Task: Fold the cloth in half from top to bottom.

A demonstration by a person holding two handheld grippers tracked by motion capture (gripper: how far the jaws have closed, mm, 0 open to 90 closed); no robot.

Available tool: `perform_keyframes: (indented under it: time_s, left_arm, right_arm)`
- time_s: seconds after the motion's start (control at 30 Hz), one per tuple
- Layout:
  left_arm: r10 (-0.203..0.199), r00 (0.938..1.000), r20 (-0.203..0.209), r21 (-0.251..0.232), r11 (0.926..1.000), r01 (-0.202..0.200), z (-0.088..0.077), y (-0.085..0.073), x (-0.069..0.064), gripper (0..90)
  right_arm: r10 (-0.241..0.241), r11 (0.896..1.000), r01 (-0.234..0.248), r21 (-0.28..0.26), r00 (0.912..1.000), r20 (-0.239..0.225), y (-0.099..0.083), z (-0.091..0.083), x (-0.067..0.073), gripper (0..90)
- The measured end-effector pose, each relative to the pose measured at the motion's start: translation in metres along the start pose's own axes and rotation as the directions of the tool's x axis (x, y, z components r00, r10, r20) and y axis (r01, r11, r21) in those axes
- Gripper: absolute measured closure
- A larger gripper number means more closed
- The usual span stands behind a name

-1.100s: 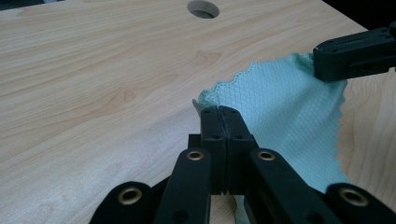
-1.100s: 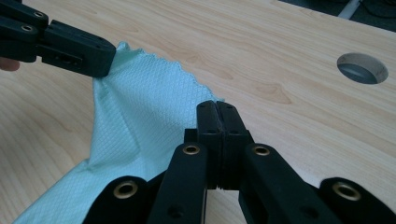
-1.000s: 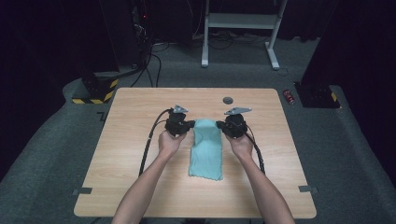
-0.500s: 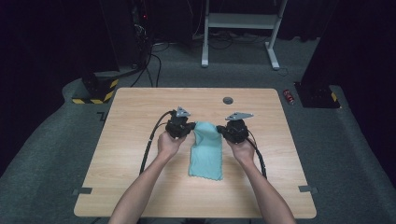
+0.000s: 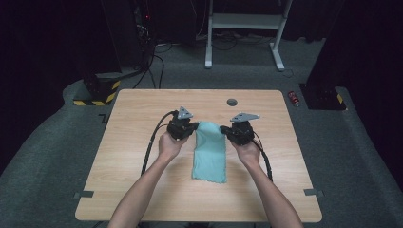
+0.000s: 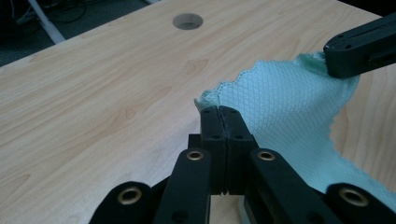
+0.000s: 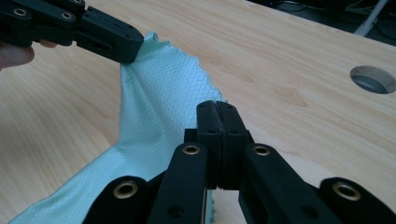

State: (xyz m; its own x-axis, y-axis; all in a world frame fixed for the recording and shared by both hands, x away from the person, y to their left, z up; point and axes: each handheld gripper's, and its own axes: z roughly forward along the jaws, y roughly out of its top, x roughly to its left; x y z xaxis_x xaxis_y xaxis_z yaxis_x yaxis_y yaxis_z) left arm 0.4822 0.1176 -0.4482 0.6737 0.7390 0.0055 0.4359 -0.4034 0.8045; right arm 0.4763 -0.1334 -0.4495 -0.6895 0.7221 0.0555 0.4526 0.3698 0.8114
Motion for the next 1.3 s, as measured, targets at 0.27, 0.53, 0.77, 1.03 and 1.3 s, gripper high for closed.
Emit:
perform_keyframes:
  time_s: [0.27,0.53,0.77,1.03,1.3]
  left_arm:
    - [0.042,0.9984,0.037,0.009,0.9991,-0.042,-0.011,-0.018,-0.016,89.4]
    - [0.089,0.9942,0.060,0.008,0.9960,-0.090,-0.022,-0.035,-0.034,89.3]
    - [0.138,0.9876,0.075,0.021,0.9899,-0.140,-0.028,-0.049,-0.047,89.3]
    - [0.188,0.9776,0.094,0.027,0.9811,-0.192,-0.034,-0.061,-0.058,89.2]
    - [0.186,0.9748,0.123,0.042,0.9804,-0.193,-0.036,-0.073,-0.065,89.0]
  right_arm:
    - [-0.022,1.000,0.022,0.001,0.9991,-0.036,-0.019,-0.008,0.013,89.8]
    - [-0.043,0.999,0.044,0.011,0.9974,-0.058,-0.039,-0.015,0.025,89.8]
    - [-0.063,0.998,0.064,0.017,0.9950,-0.077,-0.054,-0.021,0.035,89.8]
    - [-0.087,0.996,0.090,0.024,0.9917,-0.095,-0.067,-0.027,0.044,89.7]
    - [-0.108,0.993,0.113,0.040,0.9886,-0.105,-0.080,-0.029,0.052,89.6]
